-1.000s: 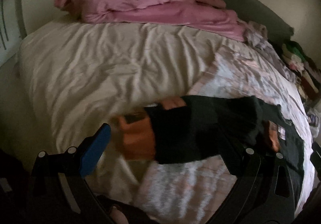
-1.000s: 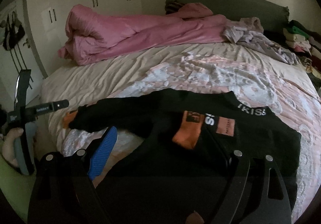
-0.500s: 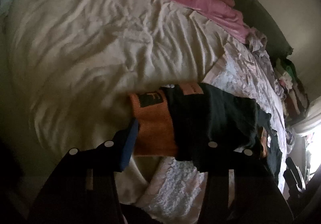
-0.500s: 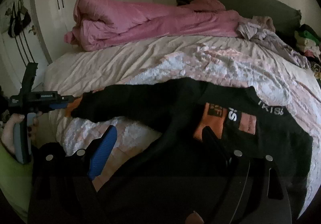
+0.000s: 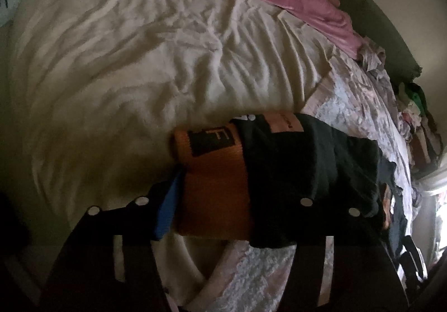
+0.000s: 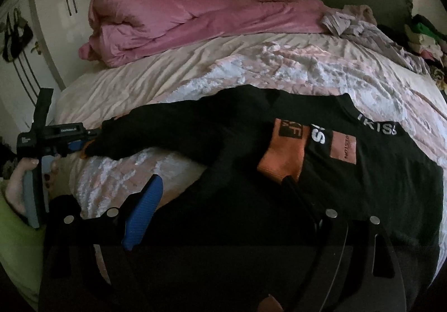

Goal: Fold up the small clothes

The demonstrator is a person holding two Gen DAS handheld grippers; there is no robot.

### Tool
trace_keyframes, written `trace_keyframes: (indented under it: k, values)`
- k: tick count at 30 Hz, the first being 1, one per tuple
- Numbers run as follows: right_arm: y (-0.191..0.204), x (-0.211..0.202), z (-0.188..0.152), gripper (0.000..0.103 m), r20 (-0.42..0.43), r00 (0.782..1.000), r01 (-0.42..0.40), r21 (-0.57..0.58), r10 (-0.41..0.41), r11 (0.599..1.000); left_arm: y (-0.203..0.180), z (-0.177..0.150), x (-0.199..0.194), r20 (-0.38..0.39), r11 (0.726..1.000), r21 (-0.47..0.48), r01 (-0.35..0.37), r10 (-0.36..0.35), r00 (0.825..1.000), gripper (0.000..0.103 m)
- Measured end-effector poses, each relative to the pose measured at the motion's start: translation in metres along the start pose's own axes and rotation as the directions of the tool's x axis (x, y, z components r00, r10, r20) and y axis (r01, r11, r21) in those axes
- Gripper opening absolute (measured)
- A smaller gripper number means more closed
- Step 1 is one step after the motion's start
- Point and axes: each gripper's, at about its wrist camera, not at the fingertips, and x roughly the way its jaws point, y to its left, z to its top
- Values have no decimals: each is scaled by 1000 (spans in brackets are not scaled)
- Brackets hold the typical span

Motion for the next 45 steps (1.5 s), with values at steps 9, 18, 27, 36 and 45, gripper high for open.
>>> trace_keyframes:
  k: [9,18,27,36,45]
  values:
    - [-14,-4,-6,86,0,1000,5,40,-5,999,-29,2,-42,144,993,116,-2,-15,989,12]
    - [-44,-36,-15,86,47,998,41,121,-47,992,-106,1,-87,194,960,256,116,-168,966,11]
    - [-72,-87,-24,86,128,985,91,179,-115,980,-185,-20,-99,168,902,400,163,-247,954,11]
    - [-100,-118,-40,86,180,973,98,249,-146,963,-250,-47,-102,111,849,487,203,-291,950,11]
    - [-134,-135,-57,86,212,964,86,325,-161,942,-305,-84,-91,48,795,562,227,-305,951,11]
